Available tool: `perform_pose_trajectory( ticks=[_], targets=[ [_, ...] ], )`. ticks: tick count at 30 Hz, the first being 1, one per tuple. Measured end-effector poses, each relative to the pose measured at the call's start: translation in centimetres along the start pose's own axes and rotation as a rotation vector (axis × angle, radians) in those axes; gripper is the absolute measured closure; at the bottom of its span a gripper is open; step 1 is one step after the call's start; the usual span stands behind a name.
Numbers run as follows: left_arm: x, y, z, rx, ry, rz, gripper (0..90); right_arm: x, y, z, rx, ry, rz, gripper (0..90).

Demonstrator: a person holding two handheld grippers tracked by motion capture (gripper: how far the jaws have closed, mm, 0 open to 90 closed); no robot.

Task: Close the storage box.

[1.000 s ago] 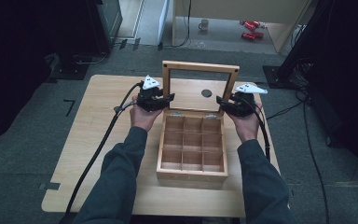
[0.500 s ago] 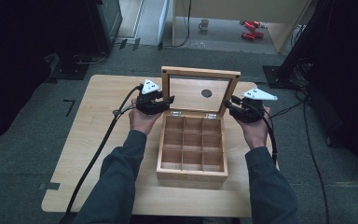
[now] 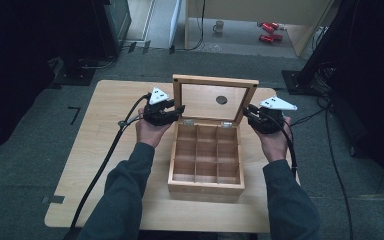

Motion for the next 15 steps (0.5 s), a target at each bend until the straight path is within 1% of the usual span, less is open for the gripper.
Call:
perform_pose_trajectory(
  ticks=[3, 5, 7, 8, 11, 15],
  targets=[
    [-0.5, 0.0, 0.0, 0.008, 0.005, 0.011, 56.5, -0.1, -0.1, 0.1, 0.009, -0.008, 0.002, 71.5],
    [-1.1, 0.0, -0.2, 0.016, 0.014, 0.021, 59.0, -0.2, -0.1, 0.1, 0.017, -0.009, 0.007, 71.4],
    [-1.3, 0.1, -0.2, 0.016, 0.016, 0.023, 60.1, -0.2, -0.1, 0.1, 0.018, -0.01, 0.01, 71.3],
    [-1.5, 0.2, -0.2, 0.025, 0.016, 0.025, 62.0, -0.3, -0.2, 0.1, 0.022, -0.006, 0.012, 71.1],
    [-1.7, 0.2, -0.2, 0.029, 0.016, 0.025, 63.9, -0.3, -0.2, 0.1, 0.022, -0.006, 0.011, 71.1],
    [-2.3, 0.3, 0.0, 0.04, 0.022, 0.035, 68.7, -0.4, -0.3, -0.2, 0.014, 0.0, 0.013, 71.1]
  ],
)
Point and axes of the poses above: each handheld gripper's, and its own axes: x roughly forward along the jaws, y roughly out of its top, z roughly to its right, the point moved 4 cm from there along x, roughly forward along the jaws, and after that the axes turned 7 degrees about -x, right-handed, at the moved point
